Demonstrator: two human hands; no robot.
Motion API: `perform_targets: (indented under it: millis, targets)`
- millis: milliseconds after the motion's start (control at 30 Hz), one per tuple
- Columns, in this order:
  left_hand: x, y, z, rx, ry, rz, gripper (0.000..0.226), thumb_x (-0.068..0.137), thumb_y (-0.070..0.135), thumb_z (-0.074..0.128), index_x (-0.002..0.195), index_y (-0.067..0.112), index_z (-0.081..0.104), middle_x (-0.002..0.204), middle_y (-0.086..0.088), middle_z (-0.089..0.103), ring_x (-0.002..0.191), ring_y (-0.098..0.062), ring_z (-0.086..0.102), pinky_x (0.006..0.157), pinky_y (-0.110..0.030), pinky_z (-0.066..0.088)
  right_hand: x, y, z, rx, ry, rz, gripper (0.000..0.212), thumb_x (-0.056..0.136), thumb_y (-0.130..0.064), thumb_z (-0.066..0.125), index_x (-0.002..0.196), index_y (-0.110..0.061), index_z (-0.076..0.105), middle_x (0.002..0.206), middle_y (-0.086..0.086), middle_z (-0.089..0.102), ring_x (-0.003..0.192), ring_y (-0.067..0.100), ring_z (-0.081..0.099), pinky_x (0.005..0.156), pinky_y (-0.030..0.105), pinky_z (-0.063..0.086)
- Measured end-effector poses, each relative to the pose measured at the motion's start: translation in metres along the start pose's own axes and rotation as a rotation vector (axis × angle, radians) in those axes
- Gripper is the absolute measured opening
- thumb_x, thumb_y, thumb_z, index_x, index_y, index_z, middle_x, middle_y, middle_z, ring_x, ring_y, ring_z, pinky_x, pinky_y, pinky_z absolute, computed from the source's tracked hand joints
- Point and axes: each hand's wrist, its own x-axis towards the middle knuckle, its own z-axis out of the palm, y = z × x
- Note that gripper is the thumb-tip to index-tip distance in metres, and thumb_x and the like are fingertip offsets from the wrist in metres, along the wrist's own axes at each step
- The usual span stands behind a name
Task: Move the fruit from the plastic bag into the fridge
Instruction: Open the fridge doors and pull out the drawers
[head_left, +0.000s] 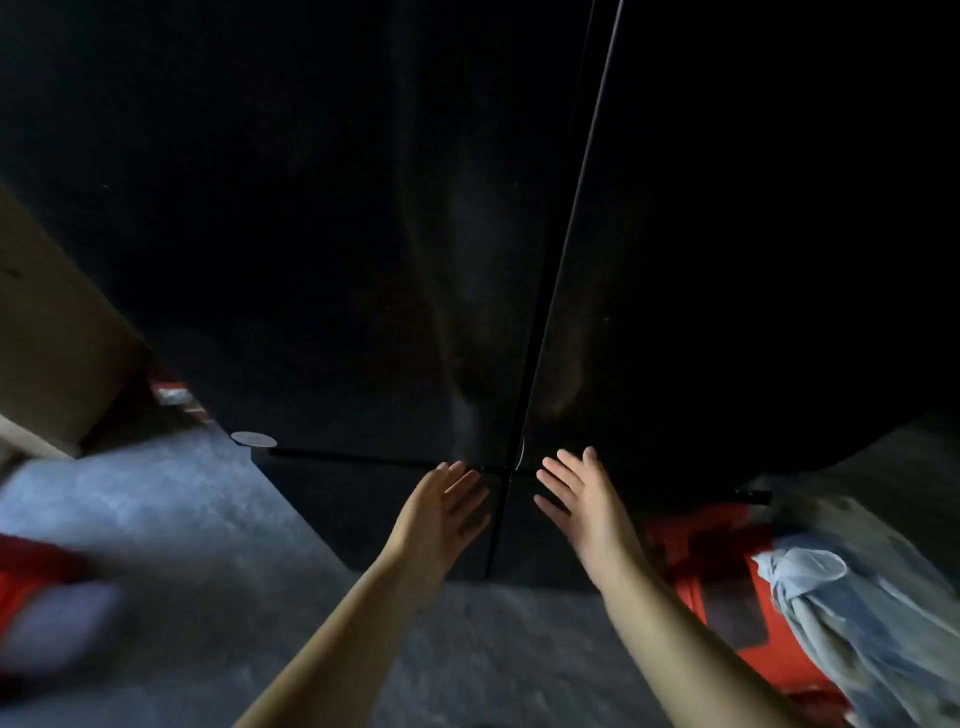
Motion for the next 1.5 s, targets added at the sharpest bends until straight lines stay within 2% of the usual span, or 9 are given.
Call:
perform_targets:
  millis: [133,300,433,633,967,1067,1167,1333,1500]
  targets:
    - [0.021,-0.001,-0.007,-0.303,0.028,-0.061,0.049,0.097,0.040,0.038,0.134,0.010,0.047,0.133,-0.014,0.054,0.121,-0.031,0.051,0.096,-0.044,0.039,0.013,0.011,-0.001,0.282,0.025,0.106,0.063,0.099,-0.051,0.027,0.141,-0.006,0.036,0.142,0.014,0.045,0.129,0.026,0.044,0.108,0.044,0.035]
    - [0.048,-0.004,-0.014,-0.390,0.051,-0.101,0.052,0.097,0.041,0.036,0.136,0.008,0.044,0.135,-0.016,0.051,0.124,-0.033,0.048,0.101,-0.044,0.036,0.032,0.021,-0.006,0.476,0.092,0.121,0.068,0.096,-0.055,0.028,0.142,-0.005,0.036,0.142,0.015,0.044,0.130,0.027,0.044,0.107,0.042,0.036]
    - [0.065,-0.013,-0.020,-0.390,0.099,-0.110,0.057,0.098,0.043,0.036,0.139,0.004,0.040,0.132,-0.018,0.052,0.117,-0.034,0.052,0.101,-0.044,0.038,0.046,0.033,-0.006,0.529,0.129,0.155,0.069,0.096,-0.055,0.028,0.144,-0.006,0.032,0.145,0.016,0.041,0.132,0.028,0.041,0.106,0.042,0.035]
    - [0.078,-0.017,-0.017,-0.434,0.115,-0.104,0.063,0.098,0.049,0.029,0.142,0.003,0.035,0.141,-0.018,0.044,0.130,-0.032,0.042,0.107,-0.043,0.032,0.061,0.044,0.000,0.596,0.170,0.172,0.072,0.096,-0.057,0.026,0.146,-0.005,0.028,0.148,0.016,0.036,0.135,0.028,0.037,0.109,0.042,0.032]
    - [0.095,-0.015,-0.007,-0.455,0.126,-0.106,0.069,0.098,0.053,0.019,0.144,0.003,0.027,0.148,-0.019,0.033,0.136,-0.033,0.032,0.114,-0.043,0.021,0.080,0.049,0.002,0.781,0.198,0.111,0.078,0.094,-0.061,0.026,0.149,-0.007,0.014,0.156,0.013,0.017,0.143,0.027,0.020,0.114,0.045,0.019]
    - [0.098,-0.011,-0.007,-0.523,0.094,-0.097,0.072,0.096,0.056,0.022,0.142,0.000,0.031,0.147,-0.020,0.035,0.138,-0.033,0.029,0.115,-0.042,0.021,0.085,0.047,0.005,0.839,0.245,0.082,0.078,0.094,-0.060,0.028,0.149,-0.007,0.014,0.157,0.013,0.016,0.144,0.027,0.018,0.114,0.046,0.019]
    - [0.100,-0.009,-0.009,-0.524,0.061,-0.098,0.074,0.095,0.058,0.025,0.139,0.000,0.035,0.143,-0.020,0.041,0.135,-0.031,0.035,0.114,-0.040,0.023,0.088,0.050,0.007,0.851,0.257,0.065,0.076,0.094,-0.059,0.028,0.149,-0.007,0.017,0.156,0.013,0.020,0.143,0.027,0.019,0.114,0.046,0.020]
    - [0.098,-0.013,-0.005,-0.522,0.036,-0.085,0.072,0.096,0.058,0.020,0.140,0.003,0.037,0.142,-0.017,0.044,0.134,-0.029,0.037,0.115,-0.039,0.021,0.087,0.052,0.010,0.841,0.252,0.050,0.072,0.095,-0.058,0.029,0.147,-0.008,0.024,0.153,0.013,0.027,0.142,0.026,0.024,0.113,0.045,0.021]
    - [0.098,-0.009,-0.007,-0.529,0.047,-0.096,0.075,0.096,0.057,0.021,0.147,0.003,0.018,0.153,-0.019,0.023,0.142,-0.030,0.021,0.116,-0.040,0.017,0.082,0.049,0.006,0.834,0.219,0.044,0.077,0.094,-0.058,0.031,0.150,-0.008,0.011,0.156,0.013,0.017,0.144,0.027,0.017,0.115,0.043,0.018]
